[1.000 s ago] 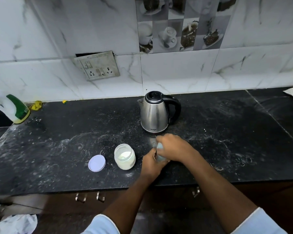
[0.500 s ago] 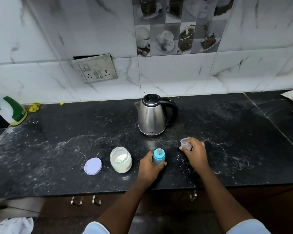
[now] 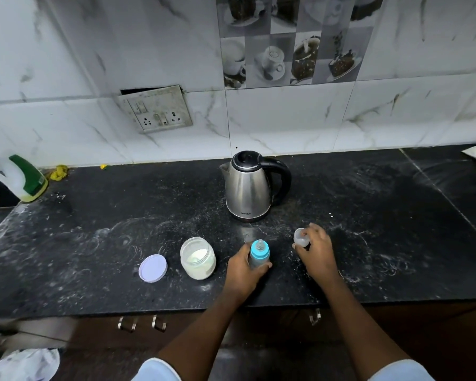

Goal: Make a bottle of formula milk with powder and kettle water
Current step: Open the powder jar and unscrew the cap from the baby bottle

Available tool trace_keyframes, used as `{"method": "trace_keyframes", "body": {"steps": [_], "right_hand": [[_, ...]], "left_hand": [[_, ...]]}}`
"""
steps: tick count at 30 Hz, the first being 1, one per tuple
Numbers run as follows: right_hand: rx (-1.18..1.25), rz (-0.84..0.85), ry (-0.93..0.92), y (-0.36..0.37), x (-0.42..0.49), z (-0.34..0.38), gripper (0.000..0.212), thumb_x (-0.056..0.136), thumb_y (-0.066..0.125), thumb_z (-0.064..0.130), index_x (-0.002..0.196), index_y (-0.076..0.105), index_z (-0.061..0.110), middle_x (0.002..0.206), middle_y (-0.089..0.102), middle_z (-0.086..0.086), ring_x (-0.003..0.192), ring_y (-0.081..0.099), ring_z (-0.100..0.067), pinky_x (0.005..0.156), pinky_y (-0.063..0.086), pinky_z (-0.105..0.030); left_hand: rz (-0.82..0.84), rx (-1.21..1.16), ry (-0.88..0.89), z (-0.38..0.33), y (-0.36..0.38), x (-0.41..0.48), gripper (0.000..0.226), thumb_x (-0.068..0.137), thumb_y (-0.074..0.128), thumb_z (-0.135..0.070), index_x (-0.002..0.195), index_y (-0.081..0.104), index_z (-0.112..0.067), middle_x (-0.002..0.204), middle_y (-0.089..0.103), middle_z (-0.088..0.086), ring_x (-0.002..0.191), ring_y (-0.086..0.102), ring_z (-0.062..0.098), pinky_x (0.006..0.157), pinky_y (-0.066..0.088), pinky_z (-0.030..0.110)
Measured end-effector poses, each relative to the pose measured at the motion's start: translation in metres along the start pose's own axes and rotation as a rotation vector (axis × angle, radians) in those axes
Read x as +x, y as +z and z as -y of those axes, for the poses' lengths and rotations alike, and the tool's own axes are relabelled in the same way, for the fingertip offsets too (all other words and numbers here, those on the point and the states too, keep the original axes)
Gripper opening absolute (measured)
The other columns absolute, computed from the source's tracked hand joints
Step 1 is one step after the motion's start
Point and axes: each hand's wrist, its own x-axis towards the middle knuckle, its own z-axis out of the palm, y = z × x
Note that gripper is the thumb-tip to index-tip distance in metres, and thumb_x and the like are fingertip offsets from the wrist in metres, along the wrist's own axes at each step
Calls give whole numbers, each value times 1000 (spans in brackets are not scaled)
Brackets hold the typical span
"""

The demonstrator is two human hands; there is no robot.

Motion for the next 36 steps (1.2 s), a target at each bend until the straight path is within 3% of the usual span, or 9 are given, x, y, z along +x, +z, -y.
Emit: {"method": "trace_keyframes", "body": {"steps": [2,4,6,8,11,18,23,30,36], "right_hand": [[-31,-47,-17,-5,-2,12,29,90,77,21,117,66,17,153,47,-9,139,41,-33,110,40,-47],[-15,-120,-73,-9,-4,26,25,92,75,27,114,68,20,144,56,-4,133,46,-30,108,42,-51],[67,-110,-170,-10,-8,43,23,91,76,31,112,69,22,120,68,3,115,56,-21,98,49,-44],[147,72,-232,-5,-15,60,30,89,79,36,114,69,23,103,65,10,98,57,-7,87,49,-30],[95,300,-263,9,-24,76,51,77,82,48,119,65,25,109,57,10,101,54,-6,91,46,-28],[47,154,-269,32,-25,76,40,76,86,37,105,67,18,102,54,3,101,52,-17,89,44,-33],[16,271,-367,24,-13,76,38,80,85,31,110,72,13,99,51,2,97,52,-15,83,39,-24],[17,400,-442,13,-1,75,36,83,82,34,115,71,23,98,48,10,97,51,-5,84,40,-20],[72,426,-418,10,-1,75,46,83,83,28,126,68,27,109,57,12,108,53,2,88,42,-19]], "left_hand": [[1,-1,1,0,0,0,61,73,92,-32,126,63,-29,118,73,-17,108,67,-4,99,57,29],[1,-2,4,0,0,-1,59,73,92,-33,125,64,-28,116,73,-16,106,68,-5,97,57,27],[-3,-6,7,-2,-1,-2,57,73,91,-33,124,64,-28,113,74,-17,104,68,-5,94,56,24],[-8,-13,16,-3,-2,-4,52,75,90,-30,121,66,-27,107,75,-16,98,69,-5,87,55,19],[-19,-41,18,-6,-3,-6,39,77,85,-22,113,69,-23,98,76,-13,90,71,-3,77,55,21],[-5,-138,6,-8,-5,-7,34,79,80,-16,112,72,-23,98,78,-12,92,73,2,78,57,22],[7,-157,-2,-8,-2,-3,37,77,83,-16,112,73,-24,99,79,-9,93,75,7,81,61,29],[20,-170,7,-12,-5,-5,36,78,85,-10,110,75,-22,98,79,-10,92,74,3,77,53,14],[39,-156,10,-15,-9,-5,40,77,86,-14,113,75,-24,101,79,-11,95,74,3,84,57,22]]}}
